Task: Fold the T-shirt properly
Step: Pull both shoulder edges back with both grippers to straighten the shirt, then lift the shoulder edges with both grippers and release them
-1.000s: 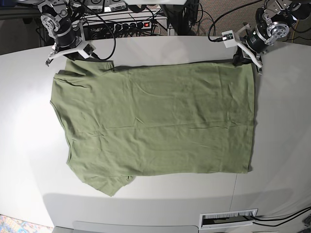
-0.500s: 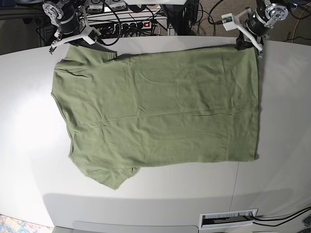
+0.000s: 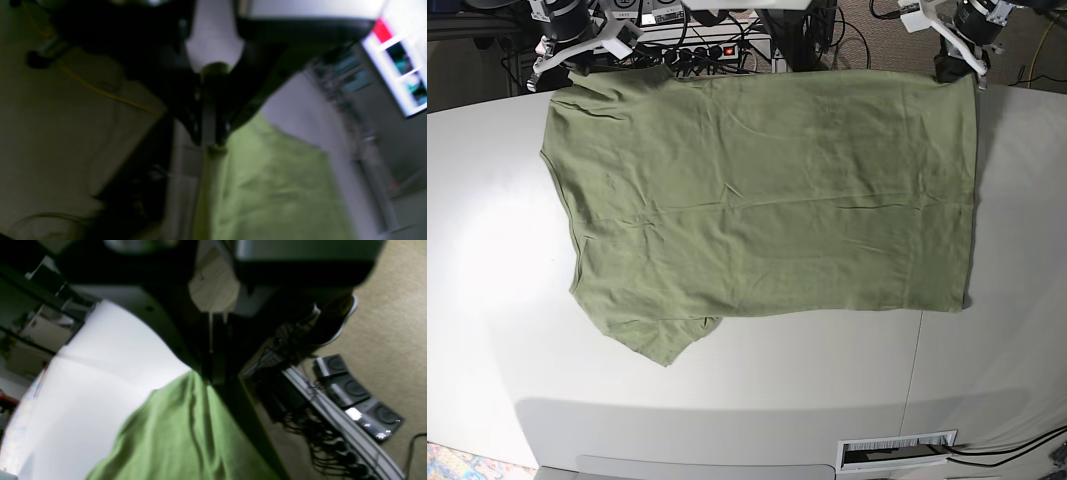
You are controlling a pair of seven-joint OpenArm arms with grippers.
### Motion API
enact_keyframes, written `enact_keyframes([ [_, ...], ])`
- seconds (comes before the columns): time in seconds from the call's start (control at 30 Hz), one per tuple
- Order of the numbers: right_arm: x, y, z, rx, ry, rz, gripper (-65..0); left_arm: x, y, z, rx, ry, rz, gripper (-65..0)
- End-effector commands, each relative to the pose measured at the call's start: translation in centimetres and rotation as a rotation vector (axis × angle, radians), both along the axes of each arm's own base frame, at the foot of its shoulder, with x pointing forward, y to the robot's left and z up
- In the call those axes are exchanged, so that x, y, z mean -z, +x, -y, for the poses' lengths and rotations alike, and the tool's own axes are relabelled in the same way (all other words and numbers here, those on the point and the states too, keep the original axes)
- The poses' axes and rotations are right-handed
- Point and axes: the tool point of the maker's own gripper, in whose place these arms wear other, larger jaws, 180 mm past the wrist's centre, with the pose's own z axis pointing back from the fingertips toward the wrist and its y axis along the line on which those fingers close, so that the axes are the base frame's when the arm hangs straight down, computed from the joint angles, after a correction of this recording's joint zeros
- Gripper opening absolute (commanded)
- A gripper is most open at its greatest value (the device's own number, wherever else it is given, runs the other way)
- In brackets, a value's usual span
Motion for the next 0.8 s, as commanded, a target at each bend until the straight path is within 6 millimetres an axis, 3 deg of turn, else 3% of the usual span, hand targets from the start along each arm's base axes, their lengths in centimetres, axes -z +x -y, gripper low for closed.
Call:
enact_keyframes([
  [0.0,-1.0,0.7,-0.1,-0.009,0.001,0.041,-65.0,-1.3,0.7,0.2,0.011,-0.007,0.054,-65.0],
  [0.2,-2.7,3.9,0.7,0.021,0.006,0.175,-65.0,-4.2,3.7,-0.3,0.003,-0.016,0.185,-65.0],
  [0.53,-4.5,8.6,-1.0,0.047,0.135,0.328,-65.0,-6.6,9.3,0.2,-0.089,-0.239,0.271,-65.0],
  [0.77,-3.9,10.9,-0.6,0.090,0.151,0.384,-65.0,-6.4,13.2,-1.0,-0.198,-0.347,0.344,-65.0],
])
